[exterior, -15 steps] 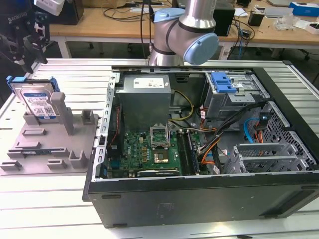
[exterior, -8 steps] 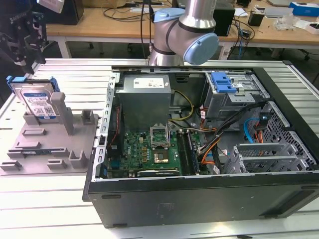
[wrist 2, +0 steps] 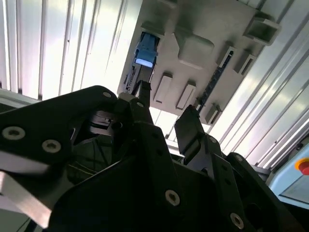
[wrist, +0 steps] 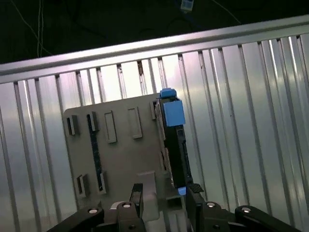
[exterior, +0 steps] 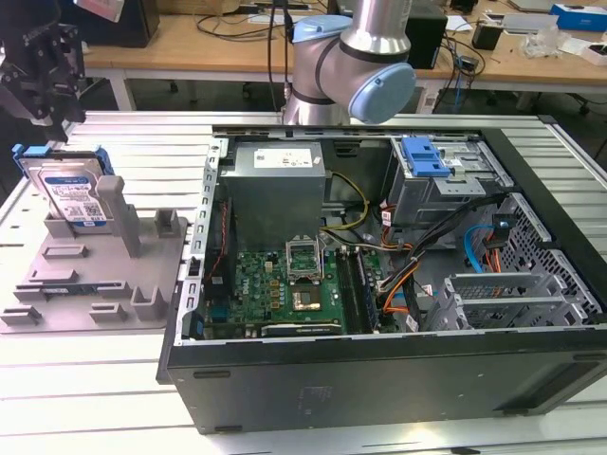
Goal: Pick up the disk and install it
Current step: 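Pick up the disk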
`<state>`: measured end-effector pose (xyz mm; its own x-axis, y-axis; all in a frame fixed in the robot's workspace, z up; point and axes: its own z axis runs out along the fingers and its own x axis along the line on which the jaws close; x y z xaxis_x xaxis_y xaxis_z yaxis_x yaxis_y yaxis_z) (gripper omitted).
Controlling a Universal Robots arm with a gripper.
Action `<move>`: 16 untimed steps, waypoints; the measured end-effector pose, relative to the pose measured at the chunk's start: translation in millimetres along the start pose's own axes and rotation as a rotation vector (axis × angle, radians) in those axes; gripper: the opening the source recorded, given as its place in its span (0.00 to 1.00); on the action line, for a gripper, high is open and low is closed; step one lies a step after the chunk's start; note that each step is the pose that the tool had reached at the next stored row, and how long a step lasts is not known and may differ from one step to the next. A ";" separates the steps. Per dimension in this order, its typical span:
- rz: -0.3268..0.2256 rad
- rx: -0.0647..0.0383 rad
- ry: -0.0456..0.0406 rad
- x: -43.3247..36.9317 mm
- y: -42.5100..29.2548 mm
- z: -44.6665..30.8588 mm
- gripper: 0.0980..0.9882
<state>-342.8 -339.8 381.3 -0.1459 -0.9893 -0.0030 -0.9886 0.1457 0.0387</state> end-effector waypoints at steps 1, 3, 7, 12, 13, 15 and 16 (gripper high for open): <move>-0.008 0.000 0.0008 -0.2 0.0 0.1 0.43; -0.008 0.000 0.0009 -0.2 0.0 0.1 0.43; -0.031 0.024 -0.0001 -2.0 0.5 0.2 0.43; -0.055 0.033 0.0048 -4.3 7.1 2.8 0.43; -0.057 0.033 0.0049 -4.7 9.1 3.5 0.43; -0.061 0.033 0.0049 -5.8 12.7 5.0 0.43; -0.063 0.033 0.0050 -6.5 14.7 5.6 0.43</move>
<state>-356.6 -331.2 376.3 -0.0828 -0.9966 0.0006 -0.9965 0.0828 0.0061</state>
